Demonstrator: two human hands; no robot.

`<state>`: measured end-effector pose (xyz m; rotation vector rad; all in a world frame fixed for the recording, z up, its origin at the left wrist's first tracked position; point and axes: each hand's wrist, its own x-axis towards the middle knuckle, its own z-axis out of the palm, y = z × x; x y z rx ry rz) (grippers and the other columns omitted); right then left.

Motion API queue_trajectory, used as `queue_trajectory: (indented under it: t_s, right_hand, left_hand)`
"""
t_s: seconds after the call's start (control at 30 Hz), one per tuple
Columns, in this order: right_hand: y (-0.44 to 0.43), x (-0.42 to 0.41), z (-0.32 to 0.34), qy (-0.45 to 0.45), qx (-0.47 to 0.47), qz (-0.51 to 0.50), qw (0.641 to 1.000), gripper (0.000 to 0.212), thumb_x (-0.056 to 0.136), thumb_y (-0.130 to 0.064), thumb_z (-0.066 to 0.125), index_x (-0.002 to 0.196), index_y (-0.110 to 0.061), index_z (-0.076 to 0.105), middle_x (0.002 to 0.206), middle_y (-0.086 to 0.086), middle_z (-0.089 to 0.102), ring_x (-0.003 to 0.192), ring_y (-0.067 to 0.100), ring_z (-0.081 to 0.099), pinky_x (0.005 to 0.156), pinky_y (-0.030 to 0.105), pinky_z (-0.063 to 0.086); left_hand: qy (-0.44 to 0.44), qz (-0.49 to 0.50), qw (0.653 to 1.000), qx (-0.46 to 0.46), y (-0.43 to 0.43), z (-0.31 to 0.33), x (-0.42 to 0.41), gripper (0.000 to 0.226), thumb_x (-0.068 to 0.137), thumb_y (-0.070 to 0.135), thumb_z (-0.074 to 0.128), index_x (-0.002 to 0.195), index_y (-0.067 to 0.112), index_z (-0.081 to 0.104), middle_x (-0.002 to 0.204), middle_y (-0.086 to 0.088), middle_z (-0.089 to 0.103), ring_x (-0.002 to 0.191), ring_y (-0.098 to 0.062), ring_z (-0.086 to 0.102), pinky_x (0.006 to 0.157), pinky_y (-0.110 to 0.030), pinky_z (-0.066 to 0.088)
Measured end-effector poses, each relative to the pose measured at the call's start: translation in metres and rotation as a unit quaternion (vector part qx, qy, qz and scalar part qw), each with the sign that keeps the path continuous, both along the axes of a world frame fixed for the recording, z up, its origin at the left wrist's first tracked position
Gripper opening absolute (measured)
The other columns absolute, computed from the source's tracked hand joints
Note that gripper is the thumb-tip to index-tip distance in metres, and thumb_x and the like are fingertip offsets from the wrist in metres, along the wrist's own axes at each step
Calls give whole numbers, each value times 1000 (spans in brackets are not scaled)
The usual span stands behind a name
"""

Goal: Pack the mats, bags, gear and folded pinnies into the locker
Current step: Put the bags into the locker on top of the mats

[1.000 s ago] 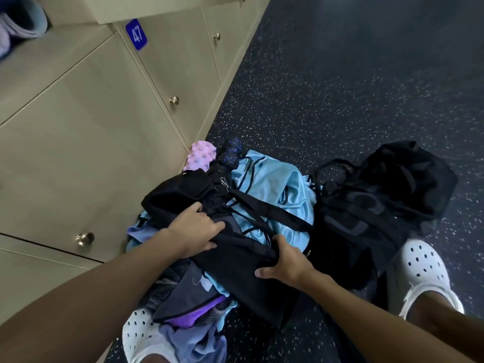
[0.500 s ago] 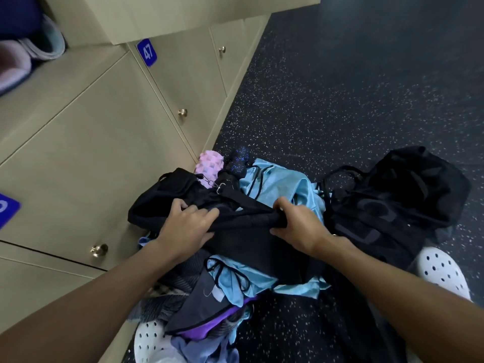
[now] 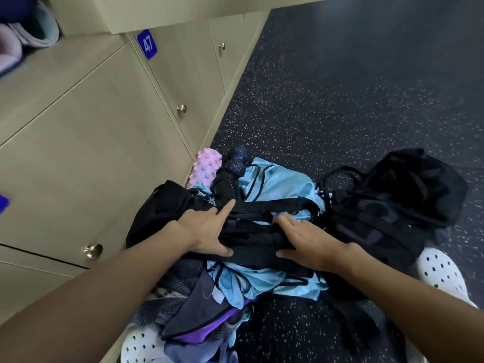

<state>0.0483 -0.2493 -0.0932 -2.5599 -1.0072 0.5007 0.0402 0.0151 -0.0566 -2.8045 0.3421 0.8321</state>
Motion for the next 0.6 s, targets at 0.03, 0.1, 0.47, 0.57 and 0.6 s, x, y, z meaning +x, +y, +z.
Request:
queue_trajectory:
  t_s: [0.03, 0.1, 0.47, 0.57, 0.6]
  right_hand:
    - [-1, -2, -3, 14, -5, -10, 1000, 56, 92, -51, 59, 128, -16, 37, 128, 3, 38, 96, 31, 56, 79, 34, 37]
    - [-2, -4, -5, -6, -15, -33, 999, 61, 91, -63, 51, 128, -15, 42, 136, 7, 31, 103, 31, 53, 88, 37, 41]
    - [33, 25, -18, -10, -106, 26, 994, 80, 77, -77, 55, 134, -21, 51, 165, 14, -4, 150, 24, -20, 121, 46, -11]
    - [47, 35, -20, -4, -126, 34, 991, 85, 75, -78, 57, 136, -20, 49, 165, 14, -1, 150, 24, -20, 121, 46, -12]
    - [50, 37, -22, 4, -128, 32, 991, 85, 75, -78, 57, 136, -20, 49, 164, 14, 2, 150, 24, -19, 121, 46, -12]
  left_hand:
    - [-8, -1, 1000, 4, 0, -4, -1, 125, 73, 79, 58, 154, 28, -22, 135, -7, 53, 118, -30, 57, 94, -43, 47]
    - [-29, 1, 999, 19, -1, -9, -1, 123, 75, 78, 56, 155, 25, -21, 121, -5, 62, 109, -29, 61, 88, -42, 49]
    - [-82, -91, 987, 103, 1, -19, -12, 76, 83, 77, 46, 127, 17, 61, 134, -10, 42, 122, -30, 44, 95, -42, 35]
    - [-126, -142, 976, 107, 4, -19, -6, 76, 79, 78, 46, 122, 19, 67, 158, -17, 21, 147, -35, 12, 118, -51, 9]
    - [-118, -135, 978, 106, 6, -19, -4, 78, 78, 79, 45, 125, 20, 65, 164, -17, 10, 151, -36, -1, 119, -57, 0]
